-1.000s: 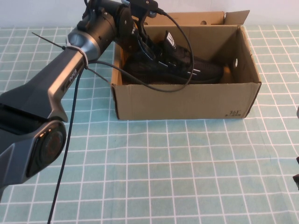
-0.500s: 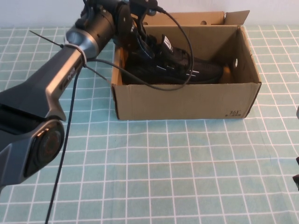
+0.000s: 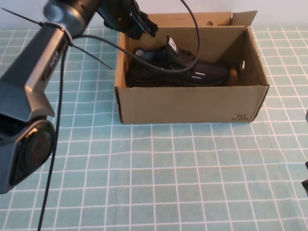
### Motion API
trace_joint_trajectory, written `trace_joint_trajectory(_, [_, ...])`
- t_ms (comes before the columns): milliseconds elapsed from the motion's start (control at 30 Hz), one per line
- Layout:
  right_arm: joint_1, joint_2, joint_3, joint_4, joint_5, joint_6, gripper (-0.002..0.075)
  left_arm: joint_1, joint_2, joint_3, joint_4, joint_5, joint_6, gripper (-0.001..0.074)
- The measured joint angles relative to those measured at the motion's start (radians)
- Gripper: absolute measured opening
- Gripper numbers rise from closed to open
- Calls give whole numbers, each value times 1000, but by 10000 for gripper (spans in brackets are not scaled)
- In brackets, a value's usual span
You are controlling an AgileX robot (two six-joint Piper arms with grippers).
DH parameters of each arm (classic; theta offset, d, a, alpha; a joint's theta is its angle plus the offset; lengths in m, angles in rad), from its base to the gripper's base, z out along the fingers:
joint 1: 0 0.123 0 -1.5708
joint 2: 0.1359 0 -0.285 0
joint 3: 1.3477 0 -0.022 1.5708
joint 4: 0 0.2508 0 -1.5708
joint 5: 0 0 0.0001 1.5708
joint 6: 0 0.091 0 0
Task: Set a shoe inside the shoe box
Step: Place the shoe in the shoe box
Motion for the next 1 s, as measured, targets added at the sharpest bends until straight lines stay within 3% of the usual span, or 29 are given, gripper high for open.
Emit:
trace_joint_trajectory(167, [0,0,0,-32,-53,1,-9,0,-42,-5,4,62,22,64])
trace_joint_trajectory(267, [0,0,0,-36,-62,14,-9,0,-74,-5,-11,69,22,18])
trace_joint_trajectory(433, [0,-4,0,8,-59,40,-9,0,-160,4,-55,74,22,1])
trace_joint_trajectory(567, [0,-41,0,61,-51,-3,-9,0,-302,111,-64,74,26,0])
trace_joint_trajectory(1000, [0,-370,0,96,117,2,-9,0,-928,853,41,27,-87,-1])
